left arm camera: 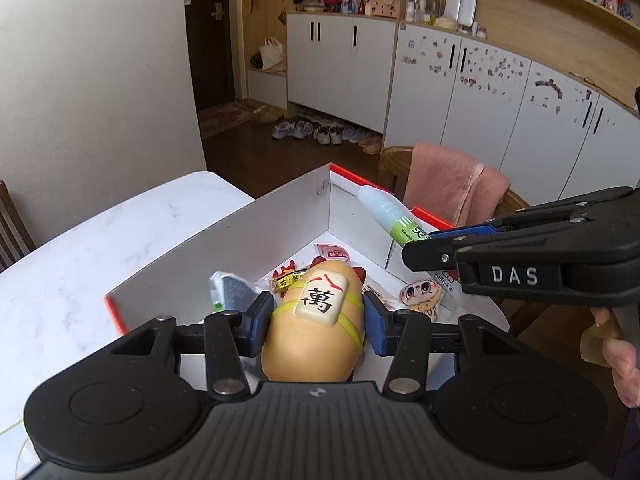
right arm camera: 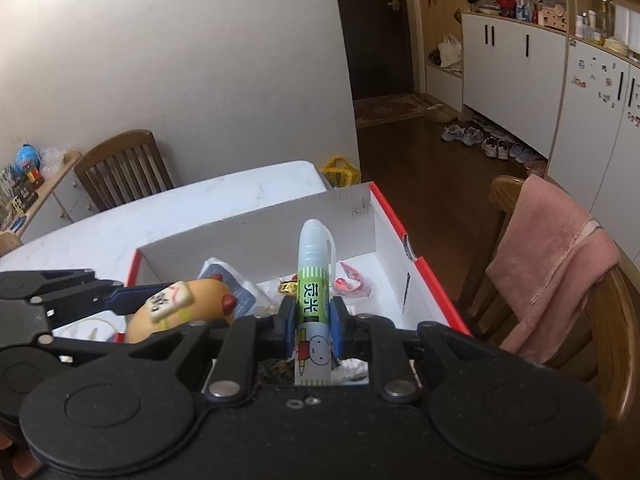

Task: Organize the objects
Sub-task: 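Carry the lucky-cat figure and glue stick over the shoebox with both grippers, then lower the lucky-cat figure and glue stick into the shoebox and open both grippers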

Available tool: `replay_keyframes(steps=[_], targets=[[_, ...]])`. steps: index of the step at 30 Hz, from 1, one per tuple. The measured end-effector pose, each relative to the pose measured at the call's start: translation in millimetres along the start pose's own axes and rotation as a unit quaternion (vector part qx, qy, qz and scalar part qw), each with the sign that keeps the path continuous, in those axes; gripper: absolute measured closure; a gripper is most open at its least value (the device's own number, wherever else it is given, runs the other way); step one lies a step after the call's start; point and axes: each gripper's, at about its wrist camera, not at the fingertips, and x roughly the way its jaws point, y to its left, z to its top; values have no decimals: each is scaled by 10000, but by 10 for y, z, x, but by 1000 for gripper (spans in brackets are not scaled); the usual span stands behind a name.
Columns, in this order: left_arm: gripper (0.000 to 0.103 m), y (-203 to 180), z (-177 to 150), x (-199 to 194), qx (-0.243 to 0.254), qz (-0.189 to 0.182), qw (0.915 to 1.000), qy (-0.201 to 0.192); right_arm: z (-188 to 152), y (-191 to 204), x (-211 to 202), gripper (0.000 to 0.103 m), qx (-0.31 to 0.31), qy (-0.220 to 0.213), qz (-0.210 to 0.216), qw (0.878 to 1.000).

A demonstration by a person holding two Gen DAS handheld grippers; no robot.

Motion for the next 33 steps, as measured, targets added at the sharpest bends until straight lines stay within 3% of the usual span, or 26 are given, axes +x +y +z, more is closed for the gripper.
replay_keyframes(steps=[8, 16, 33], targets=[[56, 39, 41, 452, -206, 67, 9988, 439, 62, -76, 361, 87, -151, 297, 21, 9994], [56, 46, -7, 755, 20, 207, 9968, 769, 31, -124, 696, 87, -298, 664, 18, 9973], [55, 31, -50, 897, 147, 149, 9929, 1169, 8, -192, 914, 86, -334, 1136, 115, 9929]])
